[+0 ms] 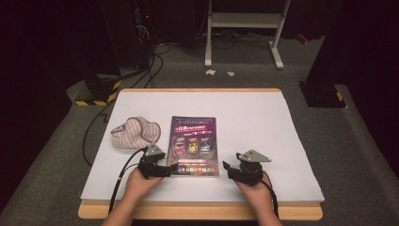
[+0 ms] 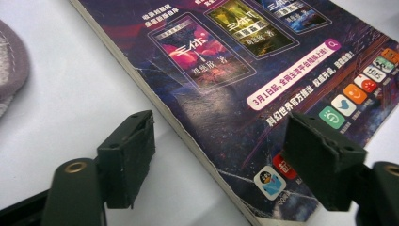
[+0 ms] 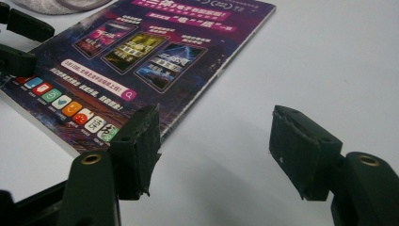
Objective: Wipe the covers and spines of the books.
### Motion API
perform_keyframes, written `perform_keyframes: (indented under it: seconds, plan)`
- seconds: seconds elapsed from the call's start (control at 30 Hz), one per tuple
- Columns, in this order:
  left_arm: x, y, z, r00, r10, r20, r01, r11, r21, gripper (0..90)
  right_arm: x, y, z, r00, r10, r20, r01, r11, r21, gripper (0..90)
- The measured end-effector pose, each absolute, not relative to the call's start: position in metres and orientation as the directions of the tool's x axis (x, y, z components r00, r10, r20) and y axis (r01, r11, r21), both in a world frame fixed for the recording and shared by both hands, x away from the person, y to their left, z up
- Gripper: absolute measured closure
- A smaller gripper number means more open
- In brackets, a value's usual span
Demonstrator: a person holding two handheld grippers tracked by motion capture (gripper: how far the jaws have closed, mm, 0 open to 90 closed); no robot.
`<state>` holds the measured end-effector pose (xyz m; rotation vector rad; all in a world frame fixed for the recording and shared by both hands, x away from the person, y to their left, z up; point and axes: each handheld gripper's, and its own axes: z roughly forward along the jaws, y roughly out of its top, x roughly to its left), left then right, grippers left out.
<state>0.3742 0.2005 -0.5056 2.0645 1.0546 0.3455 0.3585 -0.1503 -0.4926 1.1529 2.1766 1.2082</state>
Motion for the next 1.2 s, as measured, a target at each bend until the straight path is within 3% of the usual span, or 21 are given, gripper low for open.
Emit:
perform_keyframes:
  seconds: [0.23,0.57,0.8,1.2]
  plan:
    - [0.373,0.191,-0.506,0.622,0.777,-0.095,0.564,-0.360,0.743,23.9,0.365,-0.127,-0.495,-0.604,0.796,0.033,0.476,0.327,0.816,31.2]
    - [0.372,0.188,-0.506,0.617,0.783,-0.082,0.563,-0.366,0.741,23.6,0.384,-0.105,-0.495,-0.608,0.792,0.048,0.512,0.346,0.786,35.7]
    - [0.371,0.188,-0.506,0.616,0.784,-0.079,0.561,-0.366,0.742,23.6,0.377,-0.090,-0.504,-0.628,0.778,0.013,0.524,0.411,0.746,32.7]
    - [0.371,0.188,-0.506,0.611,0.787,-0.082,0.565,-0.361,0.742,23.8,0.374,-0.090,-0.506,-0.618,0.781,0.089,0.572,0.369,0.732,29.2]
